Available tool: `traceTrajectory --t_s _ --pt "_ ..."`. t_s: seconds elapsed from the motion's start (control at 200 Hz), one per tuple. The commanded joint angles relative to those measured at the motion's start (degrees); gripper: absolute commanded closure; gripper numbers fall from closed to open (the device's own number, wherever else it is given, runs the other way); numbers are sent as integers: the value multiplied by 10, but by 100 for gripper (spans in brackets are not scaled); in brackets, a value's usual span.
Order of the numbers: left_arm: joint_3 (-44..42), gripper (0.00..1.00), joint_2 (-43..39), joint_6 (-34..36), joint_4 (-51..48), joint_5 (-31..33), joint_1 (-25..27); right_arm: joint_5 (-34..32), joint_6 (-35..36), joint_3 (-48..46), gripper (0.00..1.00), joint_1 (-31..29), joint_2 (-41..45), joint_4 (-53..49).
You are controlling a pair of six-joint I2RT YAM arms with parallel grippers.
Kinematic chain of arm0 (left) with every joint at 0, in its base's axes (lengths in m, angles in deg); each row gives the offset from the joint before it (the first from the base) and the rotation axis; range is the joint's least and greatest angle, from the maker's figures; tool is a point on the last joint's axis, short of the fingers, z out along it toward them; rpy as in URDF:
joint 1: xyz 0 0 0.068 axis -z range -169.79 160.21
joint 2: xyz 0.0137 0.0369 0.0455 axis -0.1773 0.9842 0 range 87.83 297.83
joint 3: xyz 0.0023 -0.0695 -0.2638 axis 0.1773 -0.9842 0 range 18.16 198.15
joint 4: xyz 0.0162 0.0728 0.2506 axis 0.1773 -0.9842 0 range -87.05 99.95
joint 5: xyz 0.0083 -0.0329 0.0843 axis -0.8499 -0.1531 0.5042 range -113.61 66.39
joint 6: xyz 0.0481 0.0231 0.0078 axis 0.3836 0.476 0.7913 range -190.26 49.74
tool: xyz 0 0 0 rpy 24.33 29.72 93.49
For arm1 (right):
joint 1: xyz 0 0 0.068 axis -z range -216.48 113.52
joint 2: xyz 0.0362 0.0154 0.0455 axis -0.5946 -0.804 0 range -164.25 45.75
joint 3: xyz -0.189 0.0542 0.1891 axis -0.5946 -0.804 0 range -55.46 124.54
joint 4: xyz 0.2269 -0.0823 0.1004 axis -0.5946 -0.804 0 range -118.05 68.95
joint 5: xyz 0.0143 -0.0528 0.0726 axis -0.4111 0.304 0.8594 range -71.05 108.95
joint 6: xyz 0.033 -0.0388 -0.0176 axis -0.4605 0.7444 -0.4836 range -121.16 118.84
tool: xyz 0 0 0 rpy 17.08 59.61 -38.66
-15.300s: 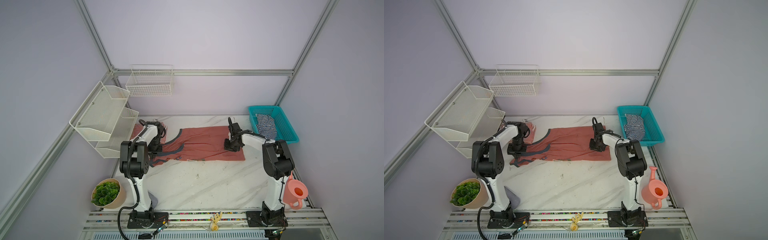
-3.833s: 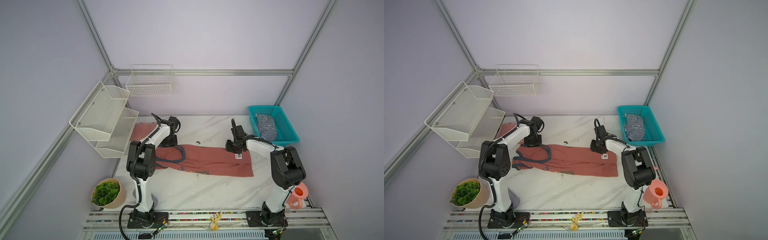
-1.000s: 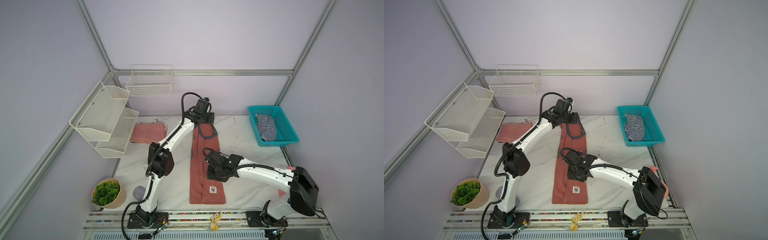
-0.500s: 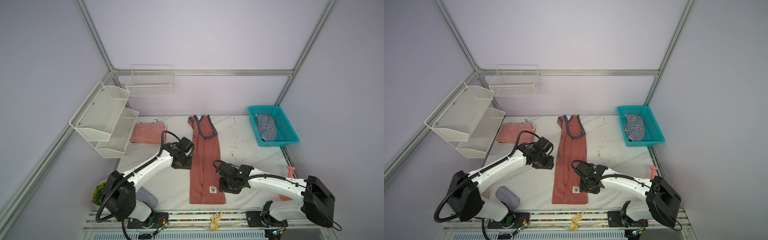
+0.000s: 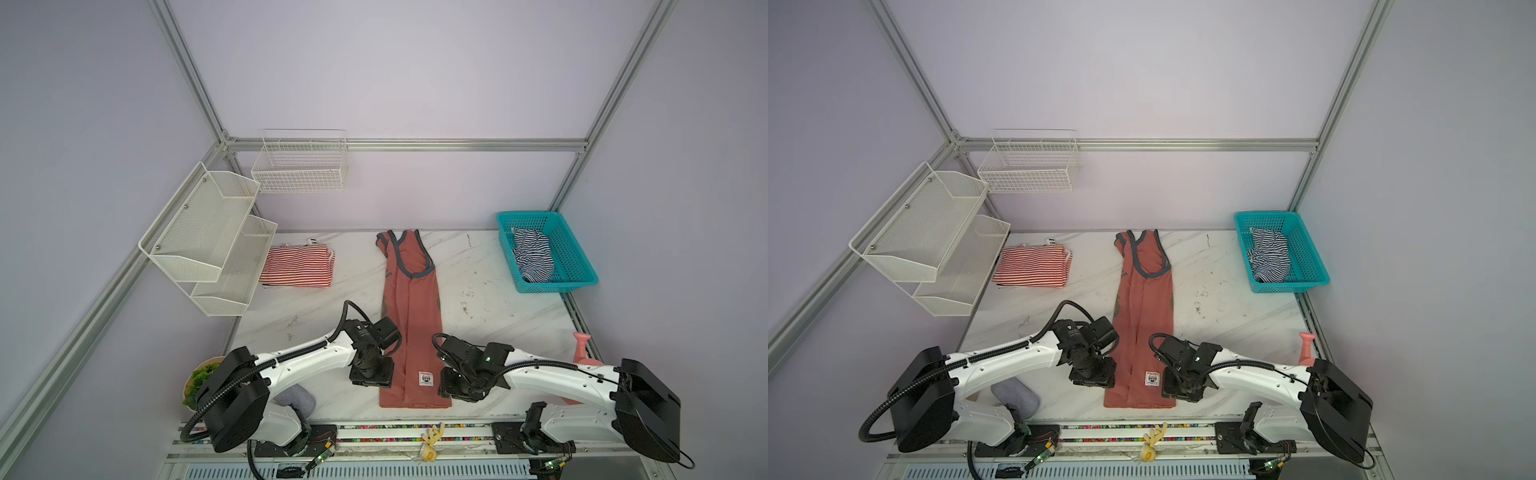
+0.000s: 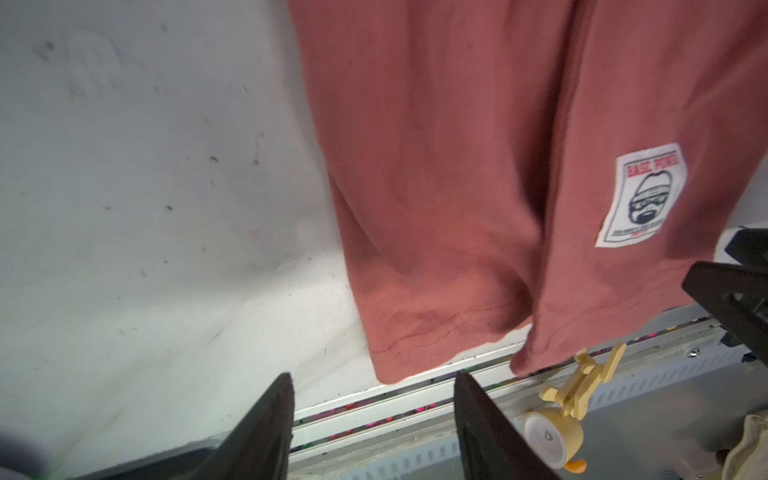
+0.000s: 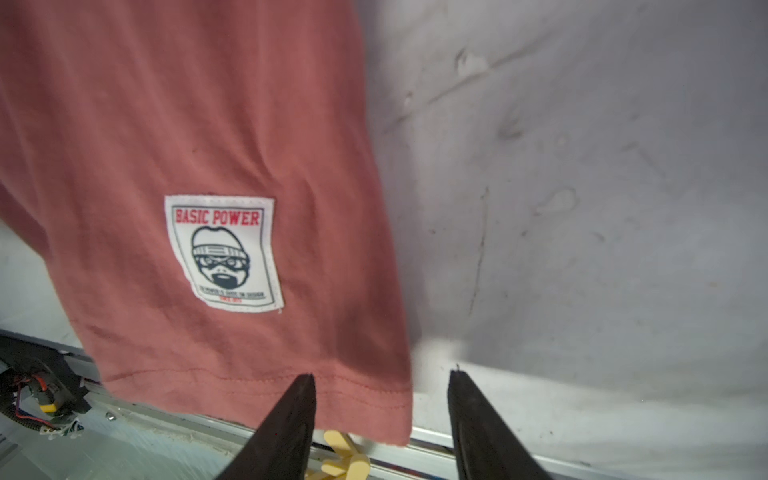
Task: Fold and stack the tank tops
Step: 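Move both grippers to the near hem corners of the pink tank top, then grasp the near hem with both grippers and fold it toward the straps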
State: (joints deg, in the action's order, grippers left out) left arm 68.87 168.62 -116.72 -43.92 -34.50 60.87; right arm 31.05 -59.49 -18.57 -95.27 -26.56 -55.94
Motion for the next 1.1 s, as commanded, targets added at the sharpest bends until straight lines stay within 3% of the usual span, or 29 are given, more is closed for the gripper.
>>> traceTrajectory --t_s 0.0,0.29,0.625,0.77,0.935,0.985,1.095 --pt "-34 39 -3 -35 40 -41 7 14 -32 -12 46 -16 -3 20" --pt "-50 39 56 -47 69 -57 16 5 -34 -5 51 -25 -25 14" --pt "-69 52 70 -56 88 -69 26 -5 -41 -14 54 -26 -26 14" --pt "-78 65 66 -64 100 -74 30 -2 -42 -14 76 -29 -32 32" --pt "-86 92 53 -67 102 -78 31 -1 -42 -11 100 -37 -43 40" --pt "-90 100 44 -69 101 -77 31 -4 -44 -10 100 -40 -42 37" --pt "-101 100 22 -80 101 -77 31 -14 -54 -8 100 -47 -24 21"
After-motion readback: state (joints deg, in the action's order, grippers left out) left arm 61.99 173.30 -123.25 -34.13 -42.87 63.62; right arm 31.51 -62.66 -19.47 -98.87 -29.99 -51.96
